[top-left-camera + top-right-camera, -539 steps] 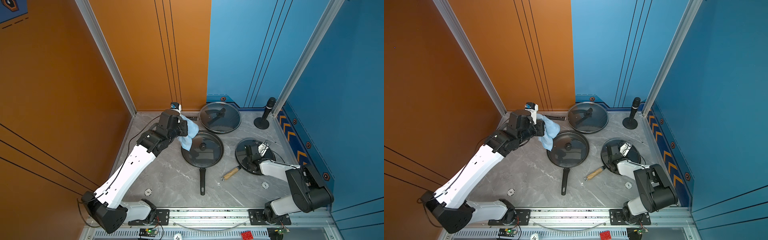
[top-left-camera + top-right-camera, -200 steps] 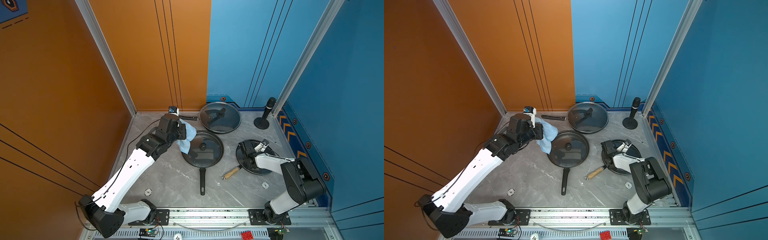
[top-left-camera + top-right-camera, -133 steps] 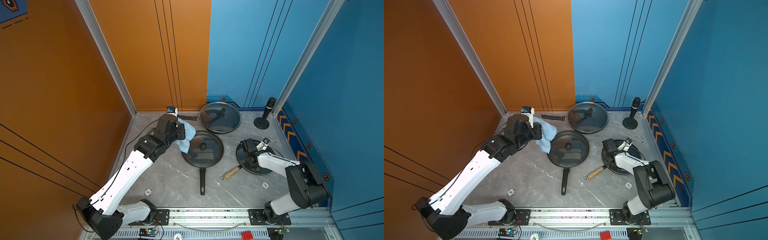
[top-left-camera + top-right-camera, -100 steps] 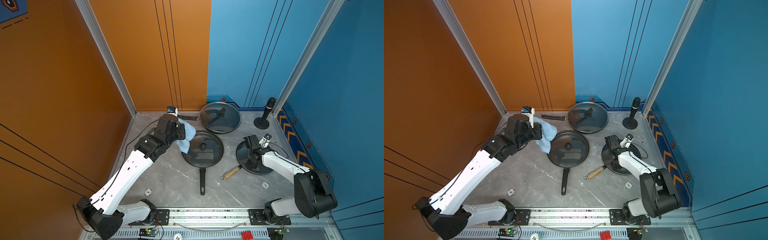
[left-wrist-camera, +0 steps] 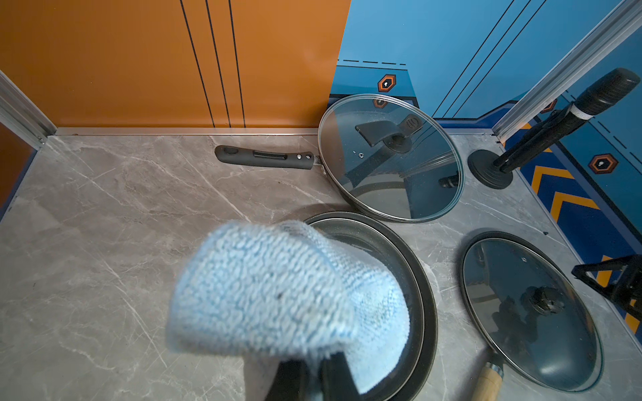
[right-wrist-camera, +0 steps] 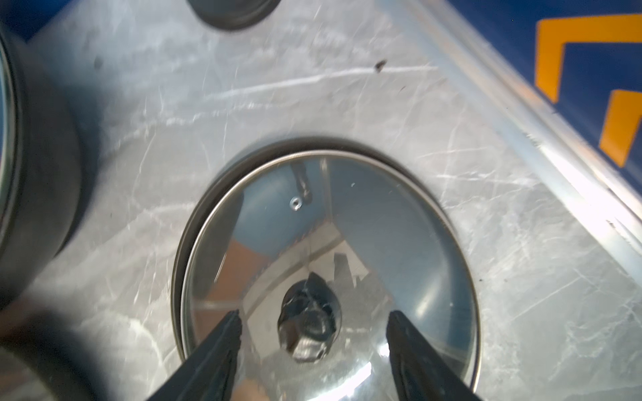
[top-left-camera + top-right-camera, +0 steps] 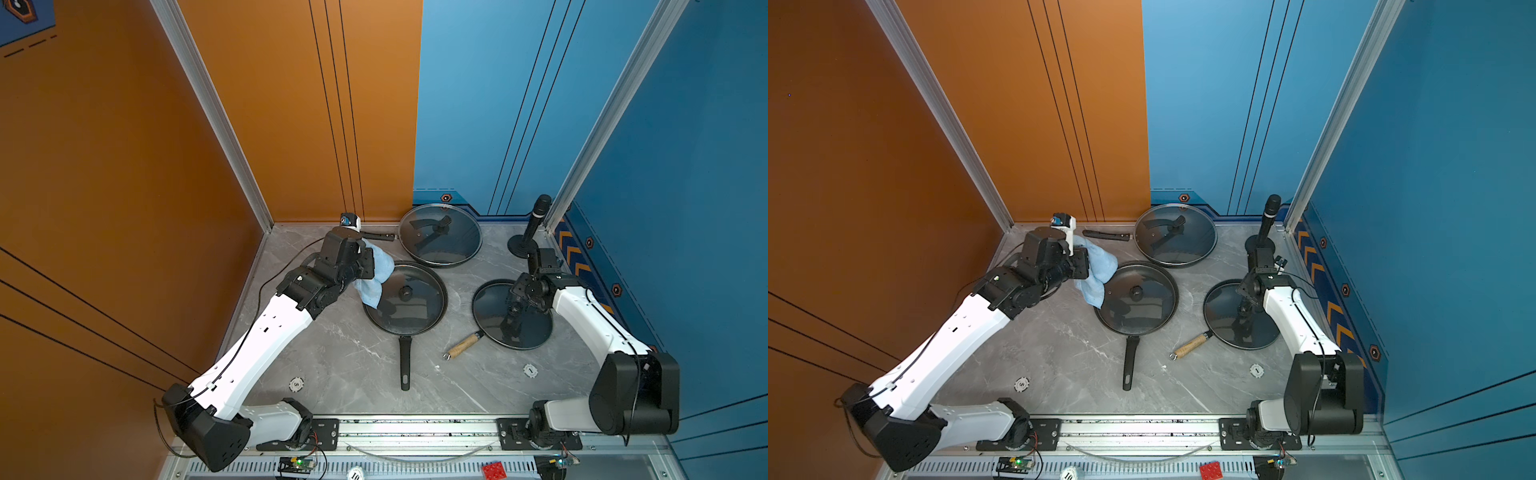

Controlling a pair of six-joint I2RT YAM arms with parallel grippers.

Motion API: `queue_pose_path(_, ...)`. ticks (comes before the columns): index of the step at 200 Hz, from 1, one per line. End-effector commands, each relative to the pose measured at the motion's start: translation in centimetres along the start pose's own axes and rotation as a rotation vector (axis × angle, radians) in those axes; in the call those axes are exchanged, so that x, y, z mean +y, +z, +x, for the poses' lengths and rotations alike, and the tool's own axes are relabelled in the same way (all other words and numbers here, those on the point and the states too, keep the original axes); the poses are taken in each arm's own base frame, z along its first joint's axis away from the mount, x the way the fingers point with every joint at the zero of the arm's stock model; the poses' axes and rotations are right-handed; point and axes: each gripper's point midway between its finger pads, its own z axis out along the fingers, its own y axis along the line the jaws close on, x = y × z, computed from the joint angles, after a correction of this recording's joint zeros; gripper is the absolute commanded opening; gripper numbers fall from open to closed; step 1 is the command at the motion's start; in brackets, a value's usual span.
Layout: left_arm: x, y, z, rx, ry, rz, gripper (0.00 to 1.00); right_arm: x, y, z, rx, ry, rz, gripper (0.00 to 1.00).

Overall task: Wipe the pot lid with a cloth
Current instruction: Pick up the pot lid from the cooking pot.

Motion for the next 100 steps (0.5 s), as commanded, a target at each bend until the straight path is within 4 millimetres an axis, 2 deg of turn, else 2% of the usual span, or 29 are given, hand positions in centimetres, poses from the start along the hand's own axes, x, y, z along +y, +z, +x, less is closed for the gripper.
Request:
queue_pose_path(1, -0.6, -0.5, -1.1, -0.041, 0.008, 0.03, 0.0, -0.3, 0.5, 3.0, 0.181, -0.084, 0.004, 0.68)
queue_pose_path(41, -0.3, -0.6, -1.0, -0.047, 0.005, 0.022, 0.0, -0.5, 2.4, 4.5, 0.285, -0.11, 0.04, 0.62)
queue_pose_path(100, 0.5, -1.0, -0.8, -0.056, -0.006, 0.003, 0.0, -0.5, 3.4, 4.7, 0.315, -0.144, 0.068, 0.55)
